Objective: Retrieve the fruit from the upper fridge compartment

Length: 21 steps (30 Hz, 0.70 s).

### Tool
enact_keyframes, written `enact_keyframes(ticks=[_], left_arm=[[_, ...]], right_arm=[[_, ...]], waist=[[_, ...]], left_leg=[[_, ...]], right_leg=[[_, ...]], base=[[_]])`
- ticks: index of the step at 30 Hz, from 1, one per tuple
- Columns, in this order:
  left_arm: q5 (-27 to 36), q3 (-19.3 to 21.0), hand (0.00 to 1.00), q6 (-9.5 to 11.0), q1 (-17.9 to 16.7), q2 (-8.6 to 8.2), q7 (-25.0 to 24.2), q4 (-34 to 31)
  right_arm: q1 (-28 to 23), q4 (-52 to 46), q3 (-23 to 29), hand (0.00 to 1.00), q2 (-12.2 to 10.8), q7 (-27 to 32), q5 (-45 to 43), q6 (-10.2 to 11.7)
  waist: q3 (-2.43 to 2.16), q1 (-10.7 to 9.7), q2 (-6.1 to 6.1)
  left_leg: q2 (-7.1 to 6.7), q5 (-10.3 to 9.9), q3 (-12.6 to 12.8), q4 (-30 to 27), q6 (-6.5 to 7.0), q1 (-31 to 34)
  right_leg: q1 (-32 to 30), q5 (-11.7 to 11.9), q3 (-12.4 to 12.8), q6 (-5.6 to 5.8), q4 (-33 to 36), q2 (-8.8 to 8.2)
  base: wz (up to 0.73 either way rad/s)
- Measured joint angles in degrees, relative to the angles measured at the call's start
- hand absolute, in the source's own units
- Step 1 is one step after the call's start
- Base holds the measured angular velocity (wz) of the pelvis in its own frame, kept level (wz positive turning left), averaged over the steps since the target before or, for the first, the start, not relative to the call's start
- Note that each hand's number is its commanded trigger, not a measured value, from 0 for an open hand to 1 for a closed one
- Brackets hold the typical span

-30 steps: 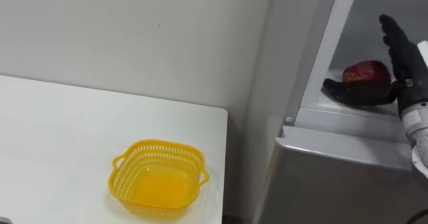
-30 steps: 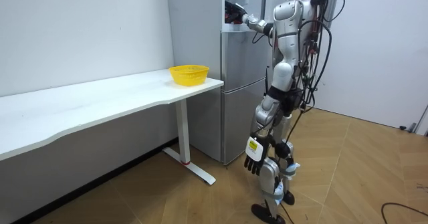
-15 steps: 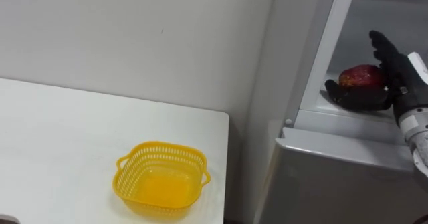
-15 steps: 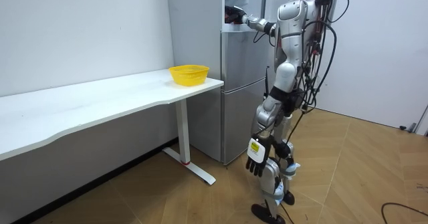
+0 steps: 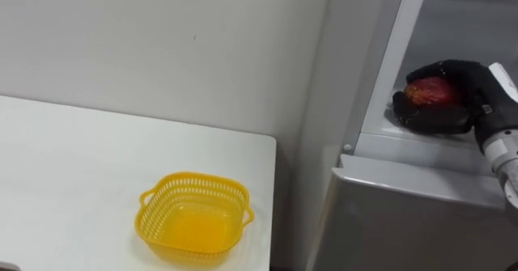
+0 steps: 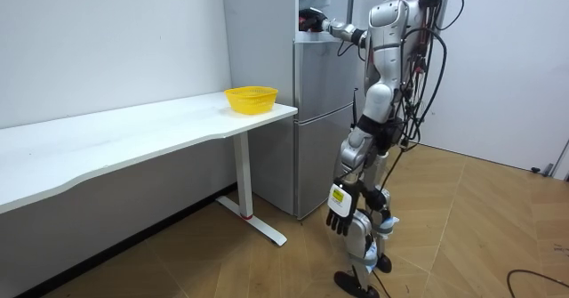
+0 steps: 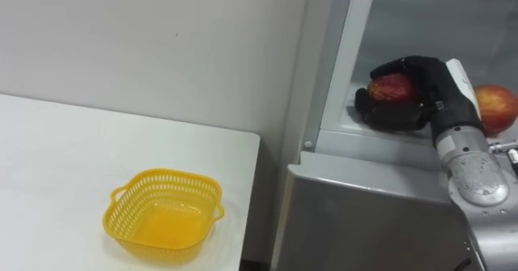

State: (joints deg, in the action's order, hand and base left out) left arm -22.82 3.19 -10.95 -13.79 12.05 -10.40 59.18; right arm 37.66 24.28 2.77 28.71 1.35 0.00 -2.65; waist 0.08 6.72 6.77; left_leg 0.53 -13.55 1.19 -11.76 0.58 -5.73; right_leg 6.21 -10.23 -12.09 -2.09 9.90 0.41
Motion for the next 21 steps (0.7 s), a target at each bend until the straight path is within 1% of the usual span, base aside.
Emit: enact_keyframes(ticks=[8,13,15,17,19,21], left_arm=[[0.1,0.0,0.00,-0.1,-0.2,0.00,0.2,0.1],[0.1,-0.1,0.00,-0.1,-0.1,0.02,0.3,0.0],[0.1,-0.1,0.00,-0.1,-0.2,0.02,0.9,0.0],[0.1,-0.1,0.00,-0.1,-0.2,0.04,1.3,0.0],[0.1,-0.1,0.00,-0.1,-0.1,0.04,1.4,-0.3],[0.0,-0.1,0.00,-0.2,0.1,0.04,1.4,-1.4]], right_arm=[[0.3,0.0,-0.4,1.00,0.2,-0.6,0.1,-0.6],[0.4,0.1,-0.5,1.00,0.3,-0.2,2.2,-0.6],[0.3,0.1,-0.8,1.00,0.3,0.0,2.3,-0.6],[0.3,-0.3,-1.3,1.00,0.3,0.4,2.9,-1.0],[0.3,-0.8,-1.4,1.00,0.3,0.8,4.1,-1.2],[0.3,-1.6,-1.4,1.00,0.3,1.6,4.8,-1.3]], waist=[[0.00,0.1,0.01],[-0.07,0.0,0.12],[0.03,0.0,0.04],[-0.05,0.0,0.17],[-0.01,0.0,0.09],[-0.15,0.0,0.08]], left_leg=[[-0.02,0.0,-0.5,0.0,0.00,-0.1],[-0.03,0.0,-0.6,0.0,0.00,-0.3],[-0.03,0.0,-0.6,0.0,0.00,-0.8],[-0.02,0.0,-0.5,0.0,0.00,-0.7],[-0.01,0.0,-0.5,0.0,0.00,-0.5],[-0.02,0.0,-0.5,0.0,0.00,0.1]], right_leg=[[0.3,0.0,-0.5,0.00,-0.1,-0.04],[0.4,0.0,-0.6,0.00,-0.2,-0.20],[0.7,0.0,-0.5,0.01,-0.1,-0.20],[0.7,0.0,-0.3,0.02,-0.1,-0.22],[0.6,0.0,-0.2,0.02,-0.1,-0.18],[0.2,0.0,-0.4,0.02,-0.1,-0.10]], base=[[0.03],[0.01],[0.00],[-0.02],[0.00],[0.00]])
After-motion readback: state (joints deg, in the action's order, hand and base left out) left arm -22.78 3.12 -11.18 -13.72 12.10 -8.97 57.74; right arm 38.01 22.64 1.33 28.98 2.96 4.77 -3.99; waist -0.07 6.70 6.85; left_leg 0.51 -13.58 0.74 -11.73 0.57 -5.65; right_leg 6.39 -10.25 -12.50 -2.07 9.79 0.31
